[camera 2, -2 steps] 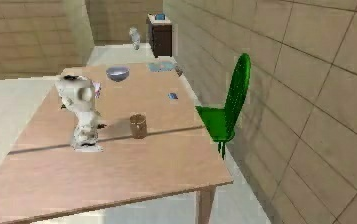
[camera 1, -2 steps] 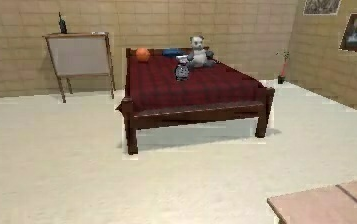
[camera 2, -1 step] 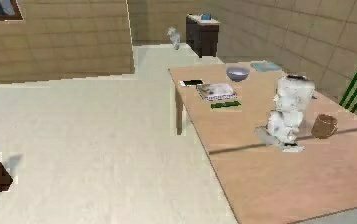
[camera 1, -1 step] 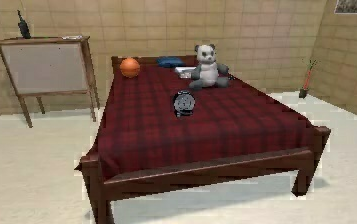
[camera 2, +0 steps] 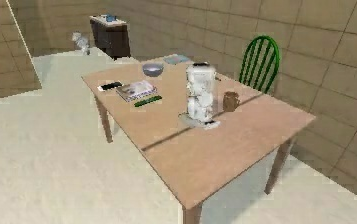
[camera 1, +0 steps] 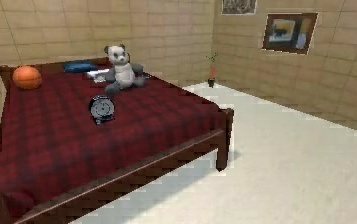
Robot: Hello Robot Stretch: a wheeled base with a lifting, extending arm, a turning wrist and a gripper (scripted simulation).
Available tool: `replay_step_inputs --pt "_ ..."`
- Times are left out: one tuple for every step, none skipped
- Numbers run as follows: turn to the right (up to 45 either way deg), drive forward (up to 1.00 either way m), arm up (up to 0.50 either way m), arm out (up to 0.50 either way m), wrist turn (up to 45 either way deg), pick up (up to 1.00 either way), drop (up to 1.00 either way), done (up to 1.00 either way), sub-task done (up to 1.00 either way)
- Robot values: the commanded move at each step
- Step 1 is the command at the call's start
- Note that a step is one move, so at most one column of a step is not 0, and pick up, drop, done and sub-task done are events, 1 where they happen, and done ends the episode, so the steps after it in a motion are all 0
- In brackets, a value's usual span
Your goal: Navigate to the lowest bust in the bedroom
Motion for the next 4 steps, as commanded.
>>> replay_step_inputs --pt "0.0 0.2 0.0 0.0 0.0 0.0 0.0 0.0 0.0" --pt "45.0 0.0 0.0 0.0 0.0 0.0 0.0 0.0 0.0" --pt "6.0 0.0 0.0 0.0 0.0 0.0 0.0 0.0 0.0" --pt "3.0 0.0 0.0 0.0 0.0 0.0 0.0 0.0 0.0"
